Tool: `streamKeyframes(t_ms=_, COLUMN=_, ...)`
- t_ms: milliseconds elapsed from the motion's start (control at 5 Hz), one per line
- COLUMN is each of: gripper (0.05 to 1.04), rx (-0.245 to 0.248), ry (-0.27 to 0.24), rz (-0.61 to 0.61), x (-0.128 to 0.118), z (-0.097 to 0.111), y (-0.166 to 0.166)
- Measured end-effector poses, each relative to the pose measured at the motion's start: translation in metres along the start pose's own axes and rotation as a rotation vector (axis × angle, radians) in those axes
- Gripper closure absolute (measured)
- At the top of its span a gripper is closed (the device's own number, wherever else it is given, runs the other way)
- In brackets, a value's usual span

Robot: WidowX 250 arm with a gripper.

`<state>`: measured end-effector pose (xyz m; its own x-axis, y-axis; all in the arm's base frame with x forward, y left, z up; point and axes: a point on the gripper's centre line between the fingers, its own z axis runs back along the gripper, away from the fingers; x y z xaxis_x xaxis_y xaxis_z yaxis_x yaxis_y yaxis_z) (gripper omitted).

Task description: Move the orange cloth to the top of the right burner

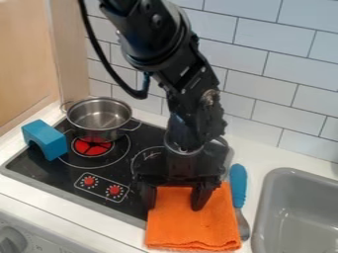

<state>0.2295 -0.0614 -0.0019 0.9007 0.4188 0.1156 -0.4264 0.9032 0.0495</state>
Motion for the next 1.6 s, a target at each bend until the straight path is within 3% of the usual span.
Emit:
streamKeyframes(t_ms=400, gripper=0.085, rx=-0.001, ry=0.002, rz=0.026, x=0.011, z=-0.003, y=0.001)
streamKeyframes(t_ms=800, gripper=0.085, rx=-0.002, ry=-0.012, rz=0.08, x=0.05, z=-0.004, y=0.009)
streamKeyframes(t_ms=1200, gripper=0.085, rx=0.037, ry=-0.017, rz=0.068, x=0.083, z=-0.006, y=0.004)
streamKeyframes(t_ms=1600, gripper=0.085, rx=0.036, ry=-0.019, rz=0.047, x=0.108, z=-0.01, y=0.001)
